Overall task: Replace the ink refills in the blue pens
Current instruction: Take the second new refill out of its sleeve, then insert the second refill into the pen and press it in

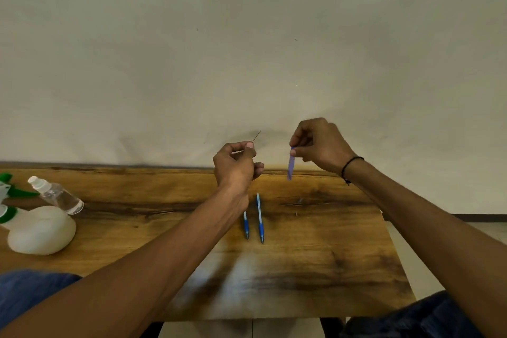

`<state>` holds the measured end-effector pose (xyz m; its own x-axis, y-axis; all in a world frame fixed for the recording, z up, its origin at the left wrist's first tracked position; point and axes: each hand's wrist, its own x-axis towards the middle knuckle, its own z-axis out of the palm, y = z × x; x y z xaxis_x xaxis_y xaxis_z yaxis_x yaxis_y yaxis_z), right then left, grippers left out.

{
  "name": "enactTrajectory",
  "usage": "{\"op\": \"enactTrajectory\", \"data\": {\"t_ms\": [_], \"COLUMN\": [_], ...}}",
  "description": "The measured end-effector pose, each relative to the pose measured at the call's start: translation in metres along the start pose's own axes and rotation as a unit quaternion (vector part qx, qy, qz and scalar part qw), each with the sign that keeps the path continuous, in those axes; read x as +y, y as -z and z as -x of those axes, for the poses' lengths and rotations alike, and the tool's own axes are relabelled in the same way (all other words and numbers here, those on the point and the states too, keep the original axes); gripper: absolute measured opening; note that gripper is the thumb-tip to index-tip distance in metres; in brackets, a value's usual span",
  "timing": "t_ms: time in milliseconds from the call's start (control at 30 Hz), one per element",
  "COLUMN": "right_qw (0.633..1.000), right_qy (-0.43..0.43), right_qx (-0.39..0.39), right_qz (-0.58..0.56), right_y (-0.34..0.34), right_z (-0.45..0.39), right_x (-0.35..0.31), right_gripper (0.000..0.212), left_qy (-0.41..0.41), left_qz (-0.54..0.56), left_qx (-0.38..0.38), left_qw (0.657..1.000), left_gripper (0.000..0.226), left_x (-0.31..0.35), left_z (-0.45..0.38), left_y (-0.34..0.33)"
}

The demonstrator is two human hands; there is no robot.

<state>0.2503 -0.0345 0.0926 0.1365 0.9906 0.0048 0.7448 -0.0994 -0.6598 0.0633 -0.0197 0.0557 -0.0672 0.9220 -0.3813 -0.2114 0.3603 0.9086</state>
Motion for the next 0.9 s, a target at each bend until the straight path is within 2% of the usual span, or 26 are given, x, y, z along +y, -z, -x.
{"op": "enactTrajectory", "data": {"t_ms": [133, 367, 567, 667, 733, 800, 900], "right_qw": [0.995, 0.977, 0.969, 0.97, 0.984, 0.988, 0.941], "right_qy": [-0.072, -0.095, -0.133, -0.142, -0.13, -0.121, -0.122], "right_qx": [-0.056, -0.103, -0.092, -0.06, -0.046, -0.052, -0.044], "right_qz": [0.05, 0.16, 0.186, 0.19, 0.113, -0.081, -0.311], "right_y": [-0.028, -0.095, -0.103, -0.098, -0.088, -0.076, -0.056], "right_z": [-0.004, -0.014, -0.016, -0.017, -0.02, -0.019, -0.013], "right_x": [0.03, 0.064, 0.083, 0.077, 0.068, 0.052, 0.025], "right_gripper": [0.012, 0.014, 0.027, 0.023, 0.013, 0.008, 0.012], "left_qy": [0.0, 0.013, 0.023, 0.032, 0.04, 0.043, 0.043], "left_qz": [-0.011, -0.015, -0.011, -0.006, -0.004, 0.004, 0.013], "left_qx": [-0.021, -0.028, -0.044, -0.046, -0.043, -0.043, -0.039], "left_qw": [1.0, 0.999, 0.999, 0.998, 0.998, 0.998, 0.998], "left_gripper": [0.013, 0.013, 0.011, 0.013, 0.014, 0.013, 0.012], "left_x": [-0.001, -0.003, -0.005, -0.007, -0.008, -0.008, -0.007], "left_z": [0.005, 0.005, 0.007, 0.007, 0.006, 0.006, 0.006], "left_y": [-0.005, 0.001, -0.002, -0.002, -0.003, -0.003, -0.005]}}
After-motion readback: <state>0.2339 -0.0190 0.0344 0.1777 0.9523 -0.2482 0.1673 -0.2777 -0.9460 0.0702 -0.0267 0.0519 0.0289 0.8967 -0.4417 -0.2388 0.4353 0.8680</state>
